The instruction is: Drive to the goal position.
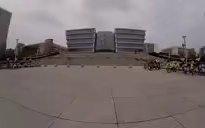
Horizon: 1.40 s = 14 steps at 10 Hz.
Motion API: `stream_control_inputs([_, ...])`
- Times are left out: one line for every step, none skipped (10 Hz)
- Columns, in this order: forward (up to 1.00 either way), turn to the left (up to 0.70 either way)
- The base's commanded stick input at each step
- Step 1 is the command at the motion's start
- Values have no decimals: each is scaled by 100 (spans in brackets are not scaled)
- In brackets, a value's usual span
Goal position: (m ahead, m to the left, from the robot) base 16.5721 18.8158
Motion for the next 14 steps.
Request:
stream_control_inputs([100,0])
stream_control_inputs([100,0])
stream_control_inputs([100,0])
stream_control_inputs([100,0])
stream_control_inputs([100,0])
stream_control_inputs([100,0])
stream_control_inputs([100,0])
stream_control_inputs([100,0])
stream_control_inputs([100,0])
stream_control_inputs([100,0])
stream_control_inputs([100,0])
stream_control_inputs([100,0])
stream_control_inputs([100,0])
stream_control_inputs([100,0])
